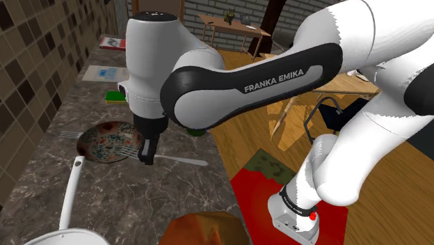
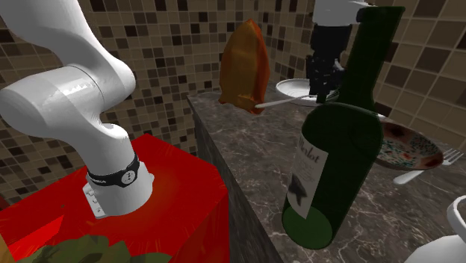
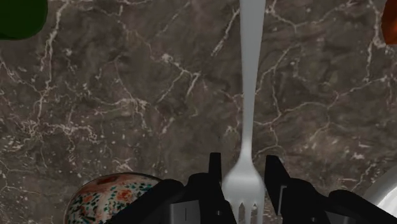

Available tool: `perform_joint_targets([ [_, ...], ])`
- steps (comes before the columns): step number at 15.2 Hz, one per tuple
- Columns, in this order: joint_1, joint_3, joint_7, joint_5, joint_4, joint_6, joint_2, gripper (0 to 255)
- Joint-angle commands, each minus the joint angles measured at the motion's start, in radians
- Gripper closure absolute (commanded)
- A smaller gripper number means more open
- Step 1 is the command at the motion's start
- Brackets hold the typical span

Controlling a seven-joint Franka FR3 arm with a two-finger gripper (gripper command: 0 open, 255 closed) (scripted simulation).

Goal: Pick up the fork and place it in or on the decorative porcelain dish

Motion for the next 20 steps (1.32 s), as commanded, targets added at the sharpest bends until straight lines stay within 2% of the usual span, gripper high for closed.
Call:
perform_joint_targets([
  [1, -0.009, -0.006, 0.001, -0.034, 0.082, -0.018, 0.071, 255],
  [9, -0.003, -0.044, -0.011, -0.152, 0.477, -0.132, 0.376, 255],
  [12, 0.016, -0.061, -0.024, -0.189, 0.669, -0.2, 0.505, 255],
  [13, 0.032, -0.071, -0.035, -0.209, 0.803, -0.251, 0.589, 255],
  [20, 0.026, -0.077, -0.031, -0.213, 0.722, -0.162, 0.598, 255],
])
